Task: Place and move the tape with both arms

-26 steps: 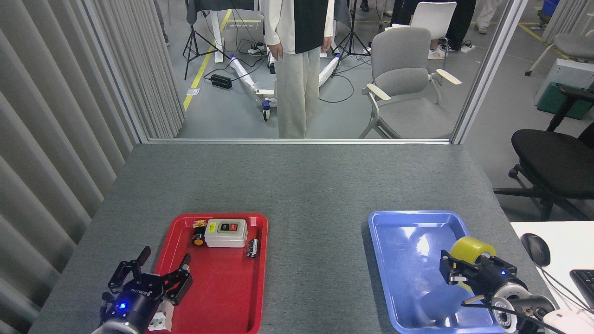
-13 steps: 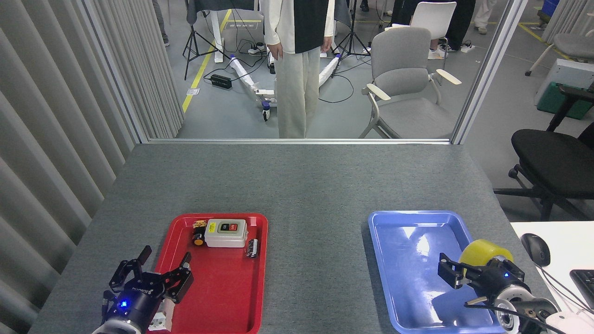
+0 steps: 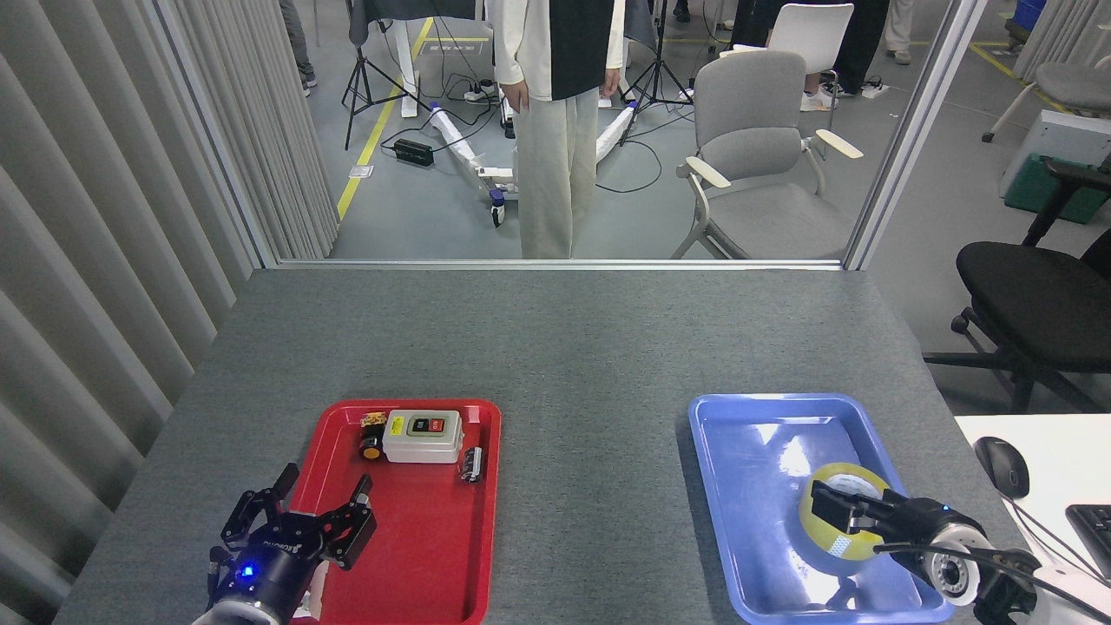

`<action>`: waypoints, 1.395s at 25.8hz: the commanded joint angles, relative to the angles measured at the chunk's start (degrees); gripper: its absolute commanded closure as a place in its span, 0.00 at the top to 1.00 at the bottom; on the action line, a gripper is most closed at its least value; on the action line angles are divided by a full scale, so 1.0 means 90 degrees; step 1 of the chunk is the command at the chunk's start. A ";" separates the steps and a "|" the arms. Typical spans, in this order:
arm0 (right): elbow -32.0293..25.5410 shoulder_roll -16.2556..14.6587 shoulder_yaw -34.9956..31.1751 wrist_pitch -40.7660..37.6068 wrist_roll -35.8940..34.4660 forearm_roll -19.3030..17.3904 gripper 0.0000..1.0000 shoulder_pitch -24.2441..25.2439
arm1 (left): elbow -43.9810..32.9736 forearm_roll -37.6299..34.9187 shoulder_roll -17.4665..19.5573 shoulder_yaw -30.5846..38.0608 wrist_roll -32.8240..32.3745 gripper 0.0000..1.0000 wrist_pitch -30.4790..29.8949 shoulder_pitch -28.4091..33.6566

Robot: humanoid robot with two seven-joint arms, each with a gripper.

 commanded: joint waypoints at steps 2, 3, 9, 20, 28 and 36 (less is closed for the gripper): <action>0.0004 -0.0210 0.0165 0.0075 0.0225 -0.0233 0.99 -0.0350 | -0.0001 0.0001 -0.0010 -0.0002 0.0004 1.00 -0.0002 -0.0002; 0.0004 -0.0249 0.0174 0.0045 0.0225 -0.0223 0.99 -0.0370 | -0.0001 0.0001 -0.0010 -0.0002 0.0004 1.00 -0.0002 -0.0002; -0.0055 -0.0327 -0.0021 -0.0814 -0.0888 -0.0106 0.99 -0.0331 | -0.0031 0.0021 -0.0010 -0.0002 -0.0016 1.00 -0.0022 -0.0051; 0.0121 0.1782 -0.2824 -0.1703 -0.4238 0.3224 0.99 0.1671 | -0.0070 0.0070 -0.0040 0.0066 -0.0016 1.00 -0.0266 -0.0100; 0.0111 0.2983 -0.3683 -0.1478 -0.4209 0.4806 0.99 0.1906 | -0.0079 0.0060 -0.0323 0.0603 -0.0006 1.00 -0.0266 -0.0012; -0.0230 0.3110 -0.3634 -0.0872 -0.3857 0.5138 0.99 0.2433 | -0.0040 0.0060 -0.0323 0.0652 -0.0006 1.00 -0.0178 -0.0002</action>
